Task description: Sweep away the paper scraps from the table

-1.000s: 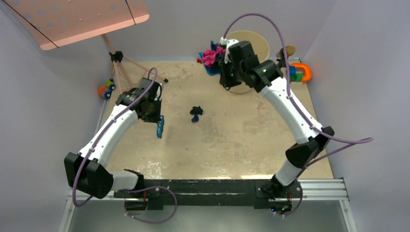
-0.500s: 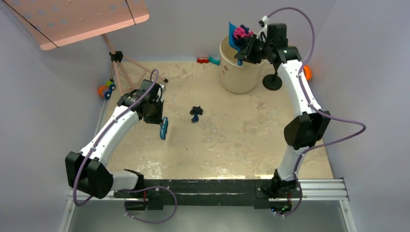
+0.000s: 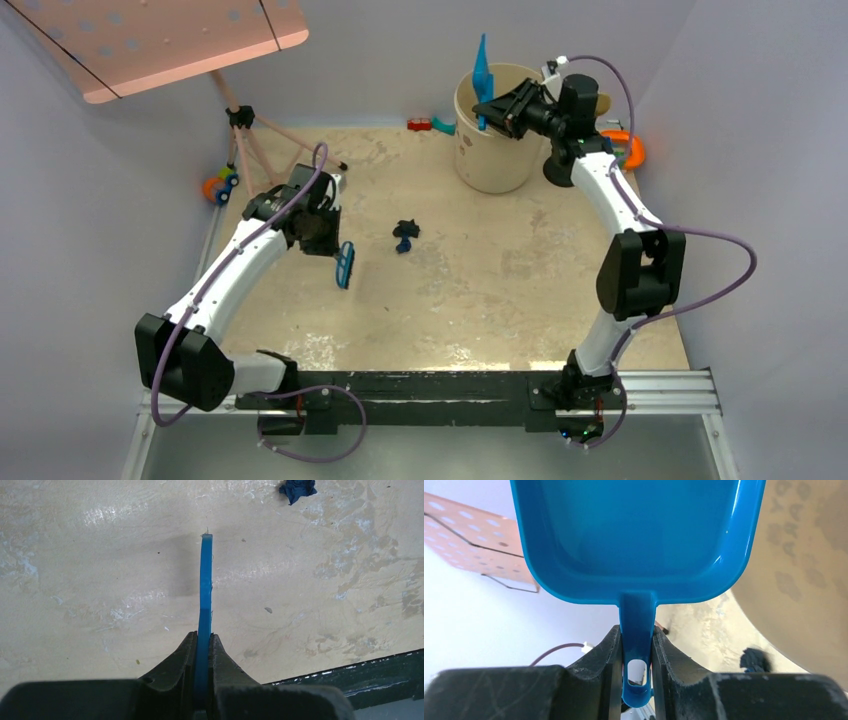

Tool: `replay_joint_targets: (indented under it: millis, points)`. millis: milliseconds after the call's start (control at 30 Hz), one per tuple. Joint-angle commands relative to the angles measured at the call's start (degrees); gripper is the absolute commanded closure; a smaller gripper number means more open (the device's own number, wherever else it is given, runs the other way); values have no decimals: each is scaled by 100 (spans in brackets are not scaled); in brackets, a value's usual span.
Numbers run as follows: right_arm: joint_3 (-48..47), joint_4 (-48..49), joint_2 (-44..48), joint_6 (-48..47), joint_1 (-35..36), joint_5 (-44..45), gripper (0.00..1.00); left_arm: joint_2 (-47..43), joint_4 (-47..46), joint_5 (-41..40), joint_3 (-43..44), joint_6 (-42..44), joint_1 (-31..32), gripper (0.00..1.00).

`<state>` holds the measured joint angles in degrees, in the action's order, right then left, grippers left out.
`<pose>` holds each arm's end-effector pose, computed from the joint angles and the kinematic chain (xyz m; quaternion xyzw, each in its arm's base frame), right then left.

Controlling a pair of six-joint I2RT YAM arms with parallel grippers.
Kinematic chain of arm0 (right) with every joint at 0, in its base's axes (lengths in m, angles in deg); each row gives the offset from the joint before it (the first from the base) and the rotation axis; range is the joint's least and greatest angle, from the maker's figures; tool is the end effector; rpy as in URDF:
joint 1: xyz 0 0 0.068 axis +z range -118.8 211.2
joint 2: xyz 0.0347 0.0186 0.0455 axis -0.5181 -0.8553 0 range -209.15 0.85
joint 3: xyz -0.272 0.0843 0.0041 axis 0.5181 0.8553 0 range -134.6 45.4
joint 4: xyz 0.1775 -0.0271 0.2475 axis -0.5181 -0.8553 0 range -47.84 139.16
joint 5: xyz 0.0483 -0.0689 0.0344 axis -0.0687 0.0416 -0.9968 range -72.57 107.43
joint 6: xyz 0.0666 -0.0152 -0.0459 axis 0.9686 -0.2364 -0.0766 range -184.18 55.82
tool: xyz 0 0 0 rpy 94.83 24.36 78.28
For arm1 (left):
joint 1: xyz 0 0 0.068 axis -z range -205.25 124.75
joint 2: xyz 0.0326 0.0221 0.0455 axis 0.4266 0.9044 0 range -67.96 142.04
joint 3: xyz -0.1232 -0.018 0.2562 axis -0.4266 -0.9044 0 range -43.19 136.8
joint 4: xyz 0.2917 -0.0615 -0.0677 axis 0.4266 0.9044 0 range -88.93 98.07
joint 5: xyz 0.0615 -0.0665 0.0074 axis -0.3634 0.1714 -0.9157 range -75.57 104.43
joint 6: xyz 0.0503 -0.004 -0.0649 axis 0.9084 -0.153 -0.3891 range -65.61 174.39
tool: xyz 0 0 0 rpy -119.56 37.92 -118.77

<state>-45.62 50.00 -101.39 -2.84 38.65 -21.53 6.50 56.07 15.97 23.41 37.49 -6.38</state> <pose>0.4940 0.1100 0.3622 0.1378 0.7423 0.5523 0.3534 0.2923 -0.1020 0.2700 0.0198 0.9718 -0.0845 0.2194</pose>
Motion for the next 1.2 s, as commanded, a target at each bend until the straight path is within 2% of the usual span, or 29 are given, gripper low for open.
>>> replay_joint_targets:
  millis: [0,100,267,433,700,833,900,1033,1167]
  points:
    - [-72,1069,324,587,-40,-337,100,-102,-148,136,-65,108,-15,100]
    - [197,1218,410,653,-82,-255,100,-106,-148,136,-69,116,-15,100]
    - [1555,2547,467,1387,-244,-179,100,-87,-161,151,-77,148,-15,100]
    - [1474,2264,366,1017,-256,-238,100,-59,-213,226,-35,208,-15,100]
    - [-600,-963,362,-1766,-210,-286,100,245,-174,167,637,233,-22,100]
    - [-1336,-2650,415,-3374,157,226,100,821,-109,50,1597,280,-15,100]
    - [-1611,-3472,442,-4160,571,876,100,1312,120,-27,2285,370,-7,100]
    - [-1408,-4514,724,-5135,1655,2616,100,2192,328,-281,3354,679,-6,100]
    - [-411,-4930,1210,-5406,2356,3692,100,3063,367,-539,4184,915,-6,100]
